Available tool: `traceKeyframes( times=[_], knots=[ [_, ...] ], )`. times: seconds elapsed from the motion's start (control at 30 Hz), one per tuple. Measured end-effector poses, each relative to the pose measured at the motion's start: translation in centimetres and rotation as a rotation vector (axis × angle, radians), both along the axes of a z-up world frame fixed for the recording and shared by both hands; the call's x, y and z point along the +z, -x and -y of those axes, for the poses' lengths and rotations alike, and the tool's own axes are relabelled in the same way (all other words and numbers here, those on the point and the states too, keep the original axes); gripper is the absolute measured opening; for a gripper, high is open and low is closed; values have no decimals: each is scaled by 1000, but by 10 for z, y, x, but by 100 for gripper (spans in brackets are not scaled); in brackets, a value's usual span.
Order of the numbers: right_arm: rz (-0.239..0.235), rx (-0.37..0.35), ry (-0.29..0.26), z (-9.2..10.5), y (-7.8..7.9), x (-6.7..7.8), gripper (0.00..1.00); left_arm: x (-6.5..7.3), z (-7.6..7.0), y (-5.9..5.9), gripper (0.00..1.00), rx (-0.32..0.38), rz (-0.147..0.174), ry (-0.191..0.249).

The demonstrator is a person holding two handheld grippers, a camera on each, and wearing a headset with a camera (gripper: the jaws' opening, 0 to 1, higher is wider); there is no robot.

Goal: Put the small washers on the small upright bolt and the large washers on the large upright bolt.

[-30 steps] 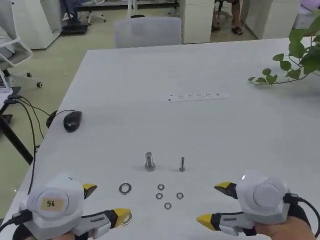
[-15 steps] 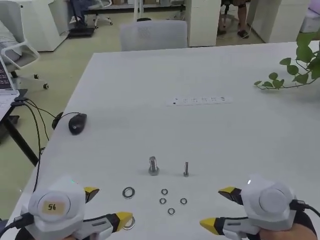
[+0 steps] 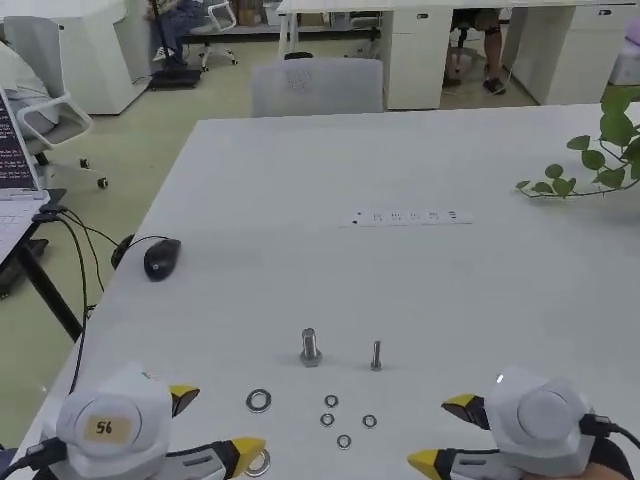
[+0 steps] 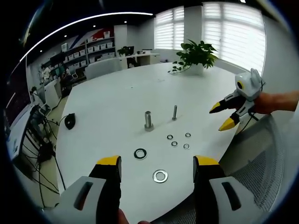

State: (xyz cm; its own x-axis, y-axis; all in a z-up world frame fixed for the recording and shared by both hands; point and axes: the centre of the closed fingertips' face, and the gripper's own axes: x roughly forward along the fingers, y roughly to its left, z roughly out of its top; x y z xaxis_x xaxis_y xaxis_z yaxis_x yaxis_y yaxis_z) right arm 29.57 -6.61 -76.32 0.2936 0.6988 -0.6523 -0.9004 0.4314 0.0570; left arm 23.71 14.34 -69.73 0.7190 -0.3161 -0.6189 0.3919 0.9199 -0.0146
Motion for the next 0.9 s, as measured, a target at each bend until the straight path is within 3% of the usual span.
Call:
traceKeyframes(
  times=[0.2, 0.37, 0.57, 0.7, 0.9],
  knots=[
    [22, 61, 72, -3, -7, -8, 46, 4, -1, -1, 62, 15, 11, 3],
    [3, 102, 117, -8, -12, -16, 41, 7, -3, -4, 62, 36, 23, 7],
    [-2, 203, 170, -22, -15, -25, 27, 11, -2, -4, 61, 66, 42, 31],
    [-1, 277, 236, -29, -18, -35, 26, 8, -4, -1, 61, 80, 40, 33],
    [-2, 363, 288, -47, -23, -45, 26, 6, -5, 3, 61, 92, 34, 32]
  ],
)
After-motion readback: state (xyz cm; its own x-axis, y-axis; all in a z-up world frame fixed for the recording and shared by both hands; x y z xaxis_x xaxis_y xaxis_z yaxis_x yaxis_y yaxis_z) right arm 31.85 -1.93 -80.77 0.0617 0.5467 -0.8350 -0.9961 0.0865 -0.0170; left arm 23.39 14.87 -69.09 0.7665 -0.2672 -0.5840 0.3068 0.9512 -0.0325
